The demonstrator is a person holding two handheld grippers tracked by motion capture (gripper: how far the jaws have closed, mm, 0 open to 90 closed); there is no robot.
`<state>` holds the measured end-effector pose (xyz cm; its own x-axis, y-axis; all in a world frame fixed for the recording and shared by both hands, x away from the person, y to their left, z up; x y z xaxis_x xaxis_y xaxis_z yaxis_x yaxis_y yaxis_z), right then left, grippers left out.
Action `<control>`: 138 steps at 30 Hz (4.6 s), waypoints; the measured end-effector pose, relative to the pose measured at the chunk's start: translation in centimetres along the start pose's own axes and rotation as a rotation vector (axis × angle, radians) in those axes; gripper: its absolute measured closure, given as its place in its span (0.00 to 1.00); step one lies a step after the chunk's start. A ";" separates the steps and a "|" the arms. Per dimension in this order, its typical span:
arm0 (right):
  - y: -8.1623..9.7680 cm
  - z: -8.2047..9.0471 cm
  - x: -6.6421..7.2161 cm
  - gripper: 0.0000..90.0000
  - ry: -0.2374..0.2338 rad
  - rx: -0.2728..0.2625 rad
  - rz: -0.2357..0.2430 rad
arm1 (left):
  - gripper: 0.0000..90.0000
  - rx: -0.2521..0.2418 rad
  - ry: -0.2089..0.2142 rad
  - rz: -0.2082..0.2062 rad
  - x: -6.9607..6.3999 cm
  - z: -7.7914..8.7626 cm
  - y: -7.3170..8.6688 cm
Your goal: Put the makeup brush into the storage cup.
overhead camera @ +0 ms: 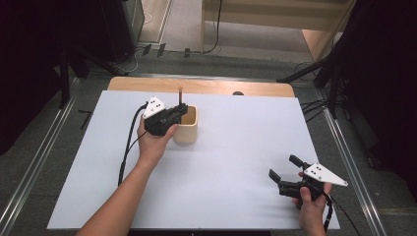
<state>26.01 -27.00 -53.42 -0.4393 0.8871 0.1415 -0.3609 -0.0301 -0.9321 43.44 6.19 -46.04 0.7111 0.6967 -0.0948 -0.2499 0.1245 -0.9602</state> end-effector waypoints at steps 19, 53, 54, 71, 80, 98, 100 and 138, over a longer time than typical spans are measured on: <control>0.1 -0.2 0.0 0.05 0.004 0.007 0.001 | 0.92 0.046 0.003 0.012 0.5 0.3 1.6; 0.2 -0.3 0.0 0.05 0.006 0.009 0.004 | 0.00 0.031 -0.010 0.030 1.0 6.6 3.1; 0.2 -0.3 0.0 0.05 0.007 0.008 0.005 | 0.00 0.035 -0.010 0.027 1.0 6.8 3.3; 0.2 -0.4 0.1 0.05 0.011 0.011 0.010 | 0.00 0.052 -0.024 0.014 0.9 10.5 6.6; 0.2 -0.4 0.2 0.05 0.011 0.012 0.009 | 0.00 0.063 -0.023 0.016 0.8 12.5 7.9; 0.2 -0.5 0.3 0.05 0.018 0.019 0.017 | 0.00 0.043 -0.048 0.019 0.6 16.7 8.8; 0.3 -0.5 0.3 0.05 0.019 0.021 0.016 | 0.00 0.044 -0.053 0.013 0.7 17.1 9.0; 0.1 -0.4 0.4 0.05 0.021 0.014 0.028 | 0.00 0.048 -0.085 0.014 1.6 21.0 10.3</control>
<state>26.11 -26.43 -53.59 -0.4319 0.8954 0.1080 -0.3604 -0.0615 -0.9308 28.24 23.45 -50.56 0.6495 0.7558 -0.0832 -0.2921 0.1470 -0.9450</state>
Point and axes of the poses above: each handheld gripper's, and its own axes: z roughly backward along the jaws, y roughly out of its underside, x roughly to its left, the point moved 8 cm from there along -z, roughly forward along the jaws, and after that the axes turned 1 degree about y, right-handed, at the moved point
